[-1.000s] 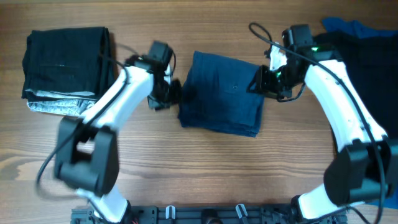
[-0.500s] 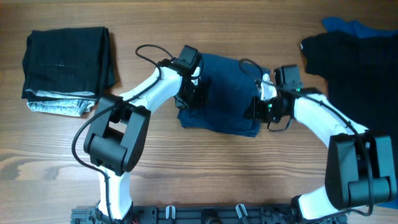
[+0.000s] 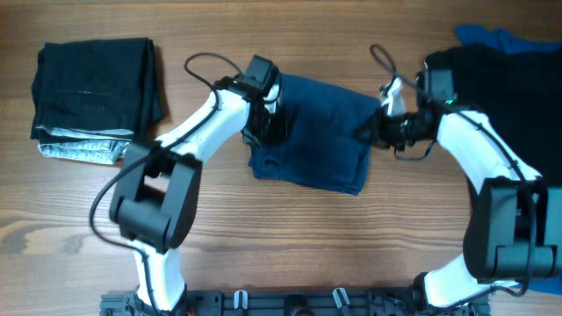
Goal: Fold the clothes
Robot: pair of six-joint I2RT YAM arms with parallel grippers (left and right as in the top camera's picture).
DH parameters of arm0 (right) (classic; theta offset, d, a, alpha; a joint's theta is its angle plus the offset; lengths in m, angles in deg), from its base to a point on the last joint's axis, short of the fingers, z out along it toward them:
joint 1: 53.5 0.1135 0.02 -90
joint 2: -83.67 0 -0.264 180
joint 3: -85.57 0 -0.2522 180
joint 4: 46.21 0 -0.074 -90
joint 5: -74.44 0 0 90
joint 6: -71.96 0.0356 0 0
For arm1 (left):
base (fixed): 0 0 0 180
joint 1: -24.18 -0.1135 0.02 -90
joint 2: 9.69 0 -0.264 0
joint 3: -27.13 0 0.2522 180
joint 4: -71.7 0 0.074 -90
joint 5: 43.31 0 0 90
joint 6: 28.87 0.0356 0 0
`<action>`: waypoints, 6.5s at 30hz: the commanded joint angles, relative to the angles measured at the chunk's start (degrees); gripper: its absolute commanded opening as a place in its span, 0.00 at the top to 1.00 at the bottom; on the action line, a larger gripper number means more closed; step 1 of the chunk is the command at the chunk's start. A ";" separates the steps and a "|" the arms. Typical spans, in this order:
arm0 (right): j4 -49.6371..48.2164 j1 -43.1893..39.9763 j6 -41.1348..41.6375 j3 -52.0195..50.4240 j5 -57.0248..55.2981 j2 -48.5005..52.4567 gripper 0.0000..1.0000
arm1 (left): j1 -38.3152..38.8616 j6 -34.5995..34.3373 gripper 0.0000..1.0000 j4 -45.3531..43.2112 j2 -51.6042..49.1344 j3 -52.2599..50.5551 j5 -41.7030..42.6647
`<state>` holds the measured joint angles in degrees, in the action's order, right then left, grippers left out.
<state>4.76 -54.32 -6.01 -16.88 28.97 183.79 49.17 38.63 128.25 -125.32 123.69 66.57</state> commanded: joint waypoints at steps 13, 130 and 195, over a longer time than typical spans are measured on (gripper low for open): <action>-12.02 -0.31 0.02 1.31 -13.46 19.19 0.96 | -0.52 0.68 0.96 -5.97 -10.43 2.29 -9.11; -3.06 -5.25 1.49 11.19 -38.99 -10.08 0.00 | -7.80 -18.23 0.10 -4.46 4.94 -18.08 -7.61; -3.06 -5.25 1.51 11.19 -38.99 -10.08 0.00 | -41.53 21.35 0.96 -31.26 -2.21 21.90 -15.82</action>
<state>1.83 -59.66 -4.46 -5.62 -9.23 173.23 8.34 54.89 103.00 -129.41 144.28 49.74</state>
